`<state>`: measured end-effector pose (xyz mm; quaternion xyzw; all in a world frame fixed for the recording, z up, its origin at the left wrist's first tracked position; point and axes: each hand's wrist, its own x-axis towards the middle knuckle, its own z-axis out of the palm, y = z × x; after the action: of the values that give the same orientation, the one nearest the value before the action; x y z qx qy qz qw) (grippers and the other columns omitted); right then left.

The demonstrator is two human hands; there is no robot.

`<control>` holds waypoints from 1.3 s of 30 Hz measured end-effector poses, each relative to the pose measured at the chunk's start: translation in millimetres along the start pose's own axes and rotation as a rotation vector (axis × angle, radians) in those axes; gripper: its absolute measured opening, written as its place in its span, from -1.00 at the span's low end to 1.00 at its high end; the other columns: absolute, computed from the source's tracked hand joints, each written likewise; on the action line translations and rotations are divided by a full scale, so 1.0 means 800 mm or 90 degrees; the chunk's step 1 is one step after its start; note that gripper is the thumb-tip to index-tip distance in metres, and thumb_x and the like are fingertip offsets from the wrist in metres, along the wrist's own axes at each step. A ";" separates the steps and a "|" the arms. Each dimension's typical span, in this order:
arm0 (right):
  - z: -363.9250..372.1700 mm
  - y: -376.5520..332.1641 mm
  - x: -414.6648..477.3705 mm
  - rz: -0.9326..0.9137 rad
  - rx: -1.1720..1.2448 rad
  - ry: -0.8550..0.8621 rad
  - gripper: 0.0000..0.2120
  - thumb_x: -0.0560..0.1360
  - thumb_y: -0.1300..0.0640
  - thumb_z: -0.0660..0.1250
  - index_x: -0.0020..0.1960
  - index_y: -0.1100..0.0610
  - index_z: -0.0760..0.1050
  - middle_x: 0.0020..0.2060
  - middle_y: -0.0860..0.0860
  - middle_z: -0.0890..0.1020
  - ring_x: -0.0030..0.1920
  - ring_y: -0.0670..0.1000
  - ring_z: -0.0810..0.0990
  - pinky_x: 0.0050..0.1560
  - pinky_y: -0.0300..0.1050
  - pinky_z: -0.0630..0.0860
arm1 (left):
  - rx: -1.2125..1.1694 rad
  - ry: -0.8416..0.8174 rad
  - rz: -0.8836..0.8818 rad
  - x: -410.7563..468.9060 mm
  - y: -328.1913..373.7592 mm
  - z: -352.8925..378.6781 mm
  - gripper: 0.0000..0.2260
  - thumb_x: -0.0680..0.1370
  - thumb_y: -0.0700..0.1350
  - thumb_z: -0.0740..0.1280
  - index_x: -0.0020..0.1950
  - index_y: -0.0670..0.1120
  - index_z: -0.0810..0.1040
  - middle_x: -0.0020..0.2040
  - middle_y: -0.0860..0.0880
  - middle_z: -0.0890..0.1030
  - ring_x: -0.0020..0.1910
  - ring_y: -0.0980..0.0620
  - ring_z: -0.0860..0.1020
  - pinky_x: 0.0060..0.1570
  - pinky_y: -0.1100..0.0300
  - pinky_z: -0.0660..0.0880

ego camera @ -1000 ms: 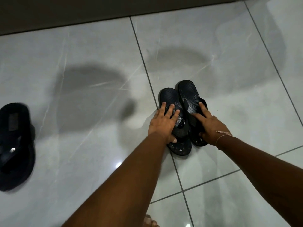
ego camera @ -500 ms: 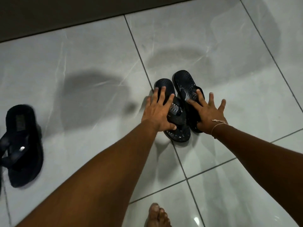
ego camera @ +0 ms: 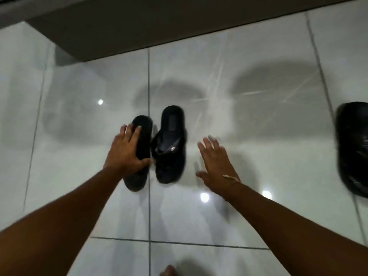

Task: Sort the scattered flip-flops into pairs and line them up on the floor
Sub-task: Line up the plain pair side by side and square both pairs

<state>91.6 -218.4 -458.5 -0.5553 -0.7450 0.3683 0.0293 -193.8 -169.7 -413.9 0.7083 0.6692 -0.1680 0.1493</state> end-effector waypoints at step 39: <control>0.208 -0.195 0.087 -0.034 -0.175 -0.044 0.01 0.37 0.08 0.51 0.55 0.07 -0.12 0.57 0.12 -0.20 0.52 0.24 -0.33 0.47 0.12 -0.27 | 0.019 -0.088 0.044 -0.085 -0.240 0.135 0.07 0.24 0.22 0.55 0.57 -0.01 0.01 0.61 -0.10 -0.04 0.58 -0.16 -0.11 0.53 -0.14 0.07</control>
<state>-136.1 -262.9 -513.9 -0.5208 -0.8038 0.2806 -0.0631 -392.5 -266.2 -479.1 0.7199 0.6300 -0.2212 0.1897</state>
